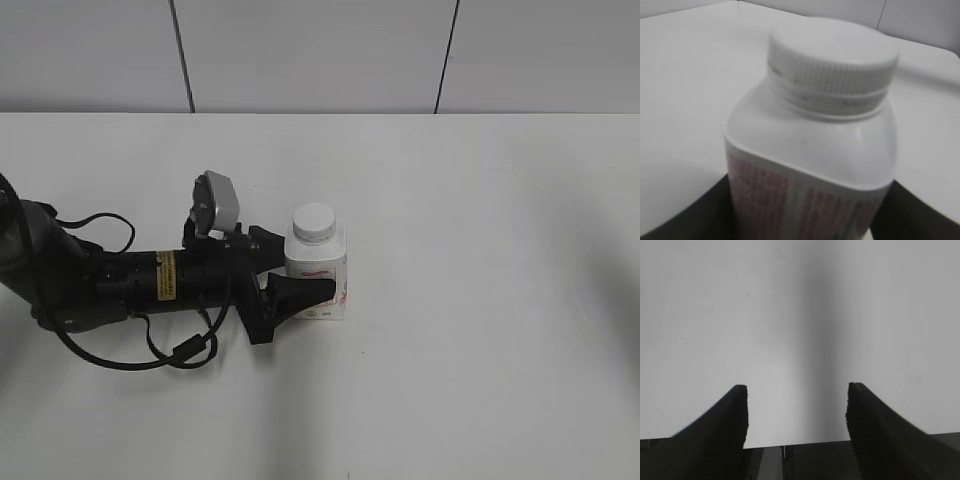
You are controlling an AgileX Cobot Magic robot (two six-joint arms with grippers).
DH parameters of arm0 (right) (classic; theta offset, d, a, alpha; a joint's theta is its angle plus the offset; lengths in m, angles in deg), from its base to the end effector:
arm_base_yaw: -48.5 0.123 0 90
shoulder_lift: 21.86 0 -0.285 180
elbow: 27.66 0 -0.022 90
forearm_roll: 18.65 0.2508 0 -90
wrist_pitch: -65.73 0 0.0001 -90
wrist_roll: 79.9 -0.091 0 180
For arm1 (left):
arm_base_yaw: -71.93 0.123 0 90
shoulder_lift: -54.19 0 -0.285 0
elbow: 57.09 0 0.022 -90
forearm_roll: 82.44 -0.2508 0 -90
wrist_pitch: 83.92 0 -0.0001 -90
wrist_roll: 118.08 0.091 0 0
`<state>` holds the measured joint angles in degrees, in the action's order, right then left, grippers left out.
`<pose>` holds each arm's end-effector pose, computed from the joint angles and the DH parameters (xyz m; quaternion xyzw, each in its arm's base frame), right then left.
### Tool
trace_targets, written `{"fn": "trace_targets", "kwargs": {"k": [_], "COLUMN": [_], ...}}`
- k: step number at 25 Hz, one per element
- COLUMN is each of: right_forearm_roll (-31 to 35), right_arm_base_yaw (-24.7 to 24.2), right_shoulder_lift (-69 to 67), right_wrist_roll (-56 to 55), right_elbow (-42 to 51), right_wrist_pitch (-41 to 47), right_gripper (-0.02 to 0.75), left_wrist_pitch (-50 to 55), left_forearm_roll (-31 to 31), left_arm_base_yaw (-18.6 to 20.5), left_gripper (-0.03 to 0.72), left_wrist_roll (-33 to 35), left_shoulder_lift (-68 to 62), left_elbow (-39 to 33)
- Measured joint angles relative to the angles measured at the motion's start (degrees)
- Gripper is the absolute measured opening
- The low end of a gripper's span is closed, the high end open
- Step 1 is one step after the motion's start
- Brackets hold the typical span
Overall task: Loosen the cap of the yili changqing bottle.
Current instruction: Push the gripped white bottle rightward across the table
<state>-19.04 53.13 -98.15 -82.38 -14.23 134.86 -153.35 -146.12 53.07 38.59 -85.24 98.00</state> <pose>0.2152 0.0168 0.3382 -0.0191 0.9828 0.0080 0.1834 0.3069 -0.1855 0.0521 0.4458 0.6438 -0.4293 0.4501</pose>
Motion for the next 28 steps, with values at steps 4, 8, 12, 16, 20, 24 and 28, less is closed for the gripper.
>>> {"fn": "trace_targets", "kwargs": {"k": [4, 8, 12, 16, 20, 24, 28], "right_forearm_roll": [0.0, 0.4, 0.7, 0.8, 1.0, 2.1, 3.7], "right_arm_base_yaw": [0.0, 0.0, 0.0, 0.0, 0.0, 0.0, 0.0], "right_shoulder_lift": [-7.0, -14.2, -19.7, -24.1, -27.4, -30.2, -32.4], "right_wrist_roll": [0.0, 0.0, 0.1, 0.1, 0.1, 0.1, 0.0], "right_elbow": [-5.4, -9.0, -11.5, -14.3, -17.4, -20.0, -21.3], "right_wrist_pitch": [0.2, 0.2, 0.3, 0.4, 0.5, 0.6, 0.5], "right_gripper": [0.491, 0.491, 0.491, 0.491, 0.491, 0.491, 0.491], "left_wrist_pitch": [0.0, 0.0, 0.0, 0.0, 0.0, 0.0, -0.2], "left_forearm_roll": [0.0, 0.0, 0.0, 0.0, -0.1, -0.7, -1.4], "left_arm_base_yaw": [0.0, 0.0, 0.0, 0.0, 0.0, 0.0, 0.0], "left_gripper": [0.440, 0.440, 0.440, 0.440, 0.440, 0.440, 0.440], "left_wrist_roll": [0.0, 0.0, 0.0, 0.0, 0.0, 0.0, 0.0], "left_shoulder_lift": [0.0, 0.0, 0.0, 0.0, 0.0, 0.0, 0.0], "left_elbow": [0.0, 0.0, 0.0, 0.0, 0.0, 0.0, 0.0]}}
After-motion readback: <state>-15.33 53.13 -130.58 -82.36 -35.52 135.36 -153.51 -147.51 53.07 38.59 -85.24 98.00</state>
